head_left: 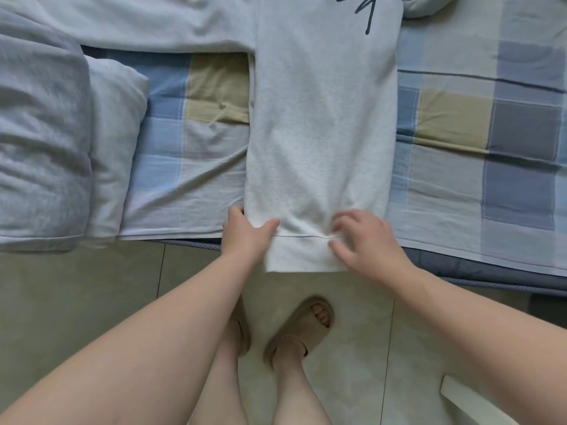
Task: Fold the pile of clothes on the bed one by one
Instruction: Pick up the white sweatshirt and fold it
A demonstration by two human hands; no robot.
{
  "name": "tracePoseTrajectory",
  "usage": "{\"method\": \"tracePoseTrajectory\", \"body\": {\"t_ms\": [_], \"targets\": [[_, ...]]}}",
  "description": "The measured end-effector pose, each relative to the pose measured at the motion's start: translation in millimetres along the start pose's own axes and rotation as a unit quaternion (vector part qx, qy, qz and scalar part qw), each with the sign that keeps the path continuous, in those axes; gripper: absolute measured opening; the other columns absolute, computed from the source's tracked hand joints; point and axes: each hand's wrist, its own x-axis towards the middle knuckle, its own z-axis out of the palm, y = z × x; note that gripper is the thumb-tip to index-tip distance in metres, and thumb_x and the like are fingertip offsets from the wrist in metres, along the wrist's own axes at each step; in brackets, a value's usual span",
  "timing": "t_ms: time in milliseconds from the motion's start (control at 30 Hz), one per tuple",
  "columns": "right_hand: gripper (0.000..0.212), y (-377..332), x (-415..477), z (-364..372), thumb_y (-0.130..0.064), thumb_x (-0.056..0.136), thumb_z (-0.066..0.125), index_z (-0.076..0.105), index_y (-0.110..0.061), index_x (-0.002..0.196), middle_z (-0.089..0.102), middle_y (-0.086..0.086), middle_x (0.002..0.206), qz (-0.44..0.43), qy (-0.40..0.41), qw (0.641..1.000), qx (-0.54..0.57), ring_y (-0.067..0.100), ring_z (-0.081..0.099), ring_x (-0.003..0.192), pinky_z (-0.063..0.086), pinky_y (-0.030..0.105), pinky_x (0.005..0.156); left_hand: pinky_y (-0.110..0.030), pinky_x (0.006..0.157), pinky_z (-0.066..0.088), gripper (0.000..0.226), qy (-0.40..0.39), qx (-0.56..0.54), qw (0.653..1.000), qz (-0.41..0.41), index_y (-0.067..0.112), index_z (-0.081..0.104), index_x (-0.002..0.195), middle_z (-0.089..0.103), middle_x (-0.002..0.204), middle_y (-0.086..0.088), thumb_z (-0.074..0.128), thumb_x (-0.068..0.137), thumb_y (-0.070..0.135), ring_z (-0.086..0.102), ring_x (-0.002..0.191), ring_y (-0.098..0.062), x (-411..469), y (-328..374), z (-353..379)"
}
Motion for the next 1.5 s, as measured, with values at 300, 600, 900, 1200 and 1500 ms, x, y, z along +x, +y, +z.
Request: {"method": "tracePoseTrajectory", "body": {"t_ms": [300, 600, 900, 1200, 1500], "targets": [[0.107, 23.8, 25.5, -0.2, -0.047, 0.084, 0.075, 0.004, -0.023, 0.16, 0.014, 0.002, 0.164, 0.319, 0.064, 0.906, 0.271, 0.027, 0.026, 0.148, 0.027, 0.046, 0.12, -0.036, 0.094, 0.053, 0.052, -0.112, -0.131, 0.984, -0.05, 0.014, 0.064, 0.12, 0.071, 0.111, 0.001, 0.087, 0.076, 0.029, 0.068, 0.1, -0.019, 6.7, 5.8, 7.5], [0.051, 8.6, 26.8, 15.4, -0.03, 0.076, 0.087, 0.061, -0.009, 0.115, 0.068, 0.01, 0.11, 0.413, -0.013, 0.81, 0.417, 0.03, 0.067, 0.096, 0.056, 0.045, 0.09, -0.05, 0.089, 0.059, 0.031, -0.032, -0.247, 0.96, -0.129, 0.012, 0.066, 0.113, 0.074, 0.106, -0.01, 0.075, 0.084, 0.012, 0.071, 0.094, -0.03, -0.1, -16.8, -11.4], [0.034, 17.4, 3.2, 24.5, -0.022, 0.092, 0.066, 0.059, -0.011, 0.123, 0.067, 0.007, 0.116, 0.354, 0.022, 0.9, 0.251, 0.03, 0.064, 0.103, 0.055, 0.045, 0.087, -0.037, 0.096, 0.049, 0.035, 0.025, -0.079, 0.992, -0.092, 0.012, 0.061, 0.124, 0.065, 0.113, -0.003, 0.069, 0.093, 0.027, 0.061, 0.109, -0.029, 0.1, -34.8, -8.0], [0.076, -7.9, 29.2, 14.9, -0.037, 0.096, 0.053, 0.012, -0.028, 0.159, 0.003, 0.002, 0.167, 0.132, 0.136, 0.981, -0.034, 0.027, 0.005, 0.153, 0.015, 0.05, 0.12, -0.048, 0.122, 0.013, 0.065, 0.138, 0.35, 0.854, 0.359, 0.027, 0.025, 0.154, 0.011, 0.167, -0.003, 0.053, 0.097, 0.039, 0.006, 0.154, -0.027, 5.7, 23.8, -0.3], [0.077, 1.6, 8.4, 60.9, -0.049, 0.101, 0.039, -0.011, -0.037, 0.158, -0.025, 0.011, 0.165, 0.047, -0.101, 0.986, -0.12, 0.027, -0.018, 0.154, -0.005, 0.051, 0.124, -0.045, 0.124, -0.009, 0.078, -0.081, 0.503, 0.793, 0.334, 0.027, -0.009, 0.16, -0.019, 0.167, -0.003, 0.034, 0.101, 0.055, -0.018, 0.154, -0.023, 14.7, -23.0, 5.1]]}}
